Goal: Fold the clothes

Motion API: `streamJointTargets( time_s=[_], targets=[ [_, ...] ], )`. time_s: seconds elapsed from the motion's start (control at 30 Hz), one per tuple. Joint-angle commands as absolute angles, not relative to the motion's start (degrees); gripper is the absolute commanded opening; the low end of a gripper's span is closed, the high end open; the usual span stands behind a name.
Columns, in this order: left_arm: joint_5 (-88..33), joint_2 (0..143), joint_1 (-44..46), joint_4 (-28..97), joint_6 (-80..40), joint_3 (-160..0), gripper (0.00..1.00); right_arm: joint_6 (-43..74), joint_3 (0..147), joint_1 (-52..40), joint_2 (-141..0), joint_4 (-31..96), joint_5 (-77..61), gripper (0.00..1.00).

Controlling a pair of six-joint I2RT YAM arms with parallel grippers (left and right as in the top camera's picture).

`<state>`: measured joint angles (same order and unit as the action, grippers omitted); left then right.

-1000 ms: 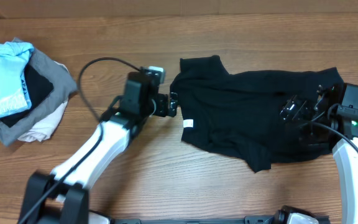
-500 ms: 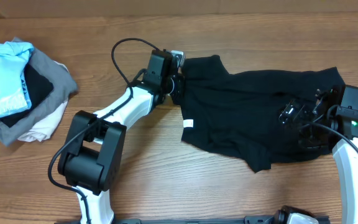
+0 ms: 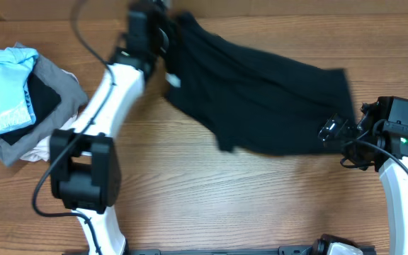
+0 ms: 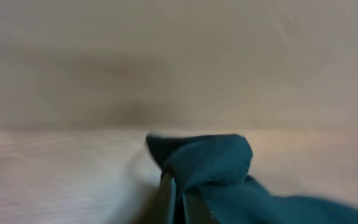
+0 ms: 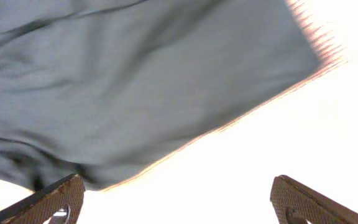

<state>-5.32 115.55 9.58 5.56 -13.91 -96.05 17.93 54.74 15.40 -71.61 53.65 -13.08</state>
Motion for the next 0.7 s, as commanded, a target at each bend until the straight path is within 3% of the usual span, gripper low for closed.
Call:
streamJointTargets(
  time_s=[0.0,0.37,0.57,0.67],
  targets=[
    [-4.19,115.39,5.39,9.89,-16.36,-98.52,1.00,17.54,55.75,15.73,-70.72,53.43,-12.45,1.00],
    [-6.66,115.66,4.27,44.47,-16.36,-98.48,1.00,17.50,55.72,15.73,-70.72,53.82,-12.45,1.00],
    [-6.81,117.01,4.89,49.34,-22.65,-96.25,1.00,16.03,55.72,15.73,-70.74,53.95,-12.43,1.00],
    [-7.77,117.01,4.93,47.24,-26.11,-93.93,0.90,16.01,55.72,15.73,-70.74,53.93,-12.40,1.00]
  ],
)
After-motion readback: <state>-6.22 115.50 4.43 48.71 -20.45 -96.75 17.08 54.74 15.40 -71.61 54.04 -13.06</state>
